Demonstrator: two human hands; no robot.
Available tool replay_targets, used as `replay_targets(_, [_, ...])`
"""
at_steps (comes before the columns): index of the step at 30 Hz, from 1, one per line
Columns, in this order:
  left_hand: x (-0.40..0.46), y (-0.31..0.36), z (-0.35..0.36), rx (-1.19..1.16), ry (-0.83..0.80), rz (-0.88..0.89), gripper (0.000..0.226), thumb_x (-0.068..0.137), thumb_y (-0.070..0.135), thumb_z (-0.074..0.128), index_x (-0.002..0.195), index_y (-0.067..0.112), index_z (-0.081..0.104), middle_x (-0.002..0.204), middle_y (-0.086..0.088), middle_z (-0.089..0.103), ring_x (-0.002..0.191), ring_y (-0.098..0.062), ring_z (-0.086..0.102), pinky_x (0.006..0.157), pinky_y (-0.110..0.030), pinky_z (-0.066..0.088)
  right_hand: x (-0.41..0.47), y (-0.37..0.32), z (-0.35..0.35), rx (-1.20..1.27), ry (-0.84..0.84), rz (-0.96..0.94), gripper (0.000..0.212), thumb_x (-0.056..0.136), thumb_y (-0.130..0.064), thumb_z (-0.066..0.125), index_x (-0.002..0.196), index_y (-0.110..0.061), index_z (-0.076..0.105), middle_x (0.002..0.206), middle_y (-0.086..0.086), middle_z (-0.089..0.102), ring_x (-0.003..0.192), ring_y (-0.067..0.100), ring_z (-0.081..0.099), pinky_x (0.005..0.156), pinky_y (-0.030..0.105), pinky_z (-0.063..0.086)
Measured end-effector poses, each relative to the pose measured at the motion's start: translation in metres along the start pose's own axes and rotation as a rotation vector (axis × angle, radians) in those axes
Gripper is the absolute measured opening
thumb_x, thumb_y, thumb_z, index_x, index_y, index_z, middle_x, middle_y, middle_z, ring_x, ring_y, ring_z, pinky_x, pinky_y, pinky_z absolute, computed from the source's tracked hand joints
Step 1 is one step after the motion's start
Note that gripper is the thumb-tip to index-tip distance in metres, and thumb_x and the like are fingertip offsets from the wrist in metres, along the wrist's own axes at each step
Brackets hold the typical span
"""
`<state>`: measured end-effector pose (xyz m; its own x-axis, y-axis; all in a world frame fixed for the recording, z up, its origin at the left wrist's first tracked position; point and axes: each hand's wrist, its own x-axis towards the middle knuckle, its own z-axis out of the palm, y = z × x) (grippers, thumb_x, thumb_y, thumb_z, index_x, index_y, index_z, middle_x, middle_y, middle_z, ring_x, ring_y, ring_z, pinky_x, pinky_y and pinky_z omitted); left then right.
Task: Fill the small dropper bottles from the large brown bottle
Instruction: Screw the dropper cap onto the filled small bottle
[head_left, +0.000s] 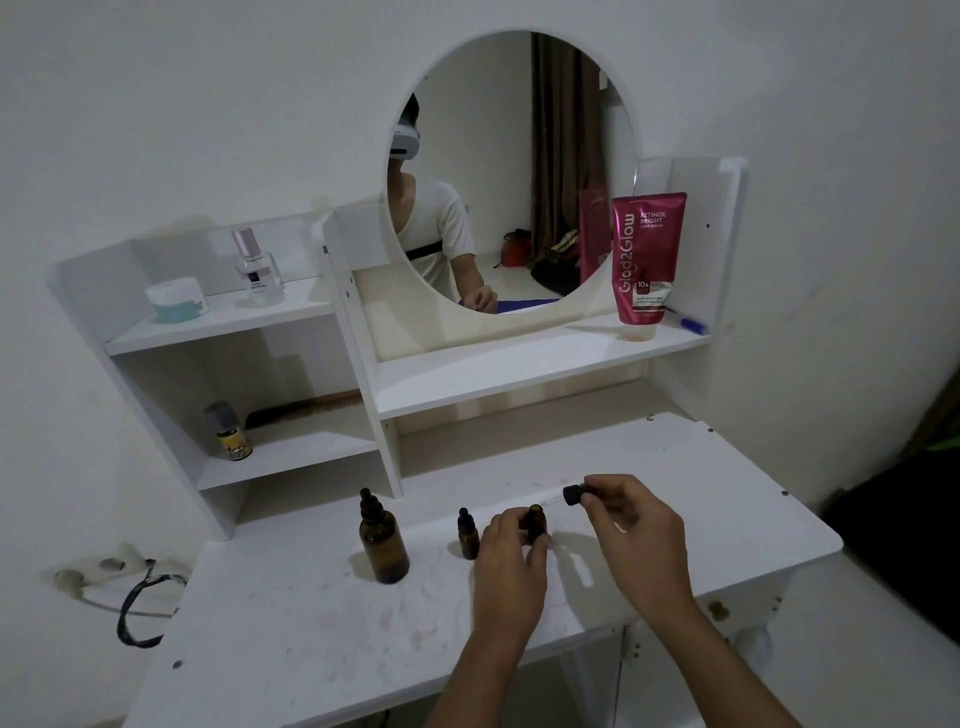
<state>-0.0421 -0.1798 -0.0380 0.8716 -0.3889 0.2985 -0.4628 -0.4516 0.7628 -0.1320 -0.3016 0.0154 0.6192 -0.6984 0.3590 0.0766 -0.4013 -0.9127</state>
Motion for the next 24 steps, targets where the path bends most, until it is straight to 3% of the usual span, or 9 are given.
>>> replay_targets(6, [-0.002, -0.003, 0.0, 0.01, -0.006, 0.025, 0.025, 0.098, 0.03, 0.065, 0.12, 0.039, 0.056, 0.109, 0.029, 0.056, 0.104, 0.004, 0.059, 0.091, -0.015, 0.05, 0.005, -0.001, 0.006, -0.17, -0.083, -0.194, 0.023, 0.091, -0.003, 0.073, 0.107, -0.02, 0.074, 0.097, -0.02, 0.073, 0.093, -0.007, 0.068, 0.081, 0.011, 0.055])
replay_targets(10, [-0.001, -0.006, 0.002, 0.019, -0.008, 0.028, 0.025, 0.099, 0.03, 0.064, 0.118, 0.042, 0.055, 0.111, 0.03, 0.057, 0.104, 0.006, 0.058, 0.09, -0.013, 0.05, 0.012, -0.006, 0.01, -0.3, -0.132, -0.348, 0.022, 0.09, -0.004, 0.074, 0.107, -0.019, 0.075, 0.097, -0.017, 0.072, 0.088, -0.007, 0.067, 0.077, 0.003, 0.048])
replay_targets(14, [0.001, -0.008, 0.002, 0.02, 0.001, 0.045, 0.022, 0.1, 0.026, 0.061, 0.119, 0.036, 0.059, 0.113, 0.025, 0.06, 0.105, 0.002, 0.058, 0.092, -0.016, 0.051, 0.022, -0.004, 0.017, -0.412, -0.226, -0.422, 0.025, 0.09, -0.006, 0.075, 0.108, -0.023, 0.075, 0.098, -0.017, 0.071, 0.084, -0.002, 0.068, 0.082, 0.017, 0.055])
replay_targets(17, [0.001, -0.008, 0.002, 0.027, 0.004, 0.057, 0.02, 0.101, 0.021, 0.057, 0.117, 0.032, 0.06, 0.11, 0.022, 0.06, 0.102, -0.001, 0.057, 0.086, -0.019, 0.052, 0.027, -0.007, 0.026, -0.471, -0.34, -0.417, 0.023, 0.092, -0.007, 0.072, 0.109, -0.022, 0.076, 0.102, -0.017, 0.07, 0.087, -0.003, 0.066, 0.085, 0.009, 0.05])
replay_targets(20, [0.0, -0.009, 0.003, 0.017, -0.005, 0.051, 0.014, 0.102, 0.02, 0.055, 0.112, 0.028, 0.06, 0.107, 0.018, 0.06, 0.099, -0.003, 0.058, 0.083, -0.021, 0.051, 0.027, -0.009, 0.034, -0.523, -0.434, -0.356, 0.023, 0.097, -0.01, 0.065, 0.114, -0.022, 0.075, 0.11, -0.014, 0.071, 0.097, 0.001, 0.066, 0.092, 0.014, 0.049])
replay_targets(24, [0.001, -0.009, 0.002, 0.009, -0.005, 0.036, 0.018, 0.102, 0.019, 0.054, 0.117, 0.026, 0.06, 0.111, 0.017, 0.061, 0.102, -0.002, 0.058, 0.085, -0.019, 0.051, 0.033, -0.017, 0.039, -0.586, -0.375, -0.275, 0.008, 0.094, -0.027, 0.071, 0.102, -0.025, 0.073, 0.095, -0.014, 0.071, 0.087, 0.004, 0.066, 0.083, 0.021, 0.054])
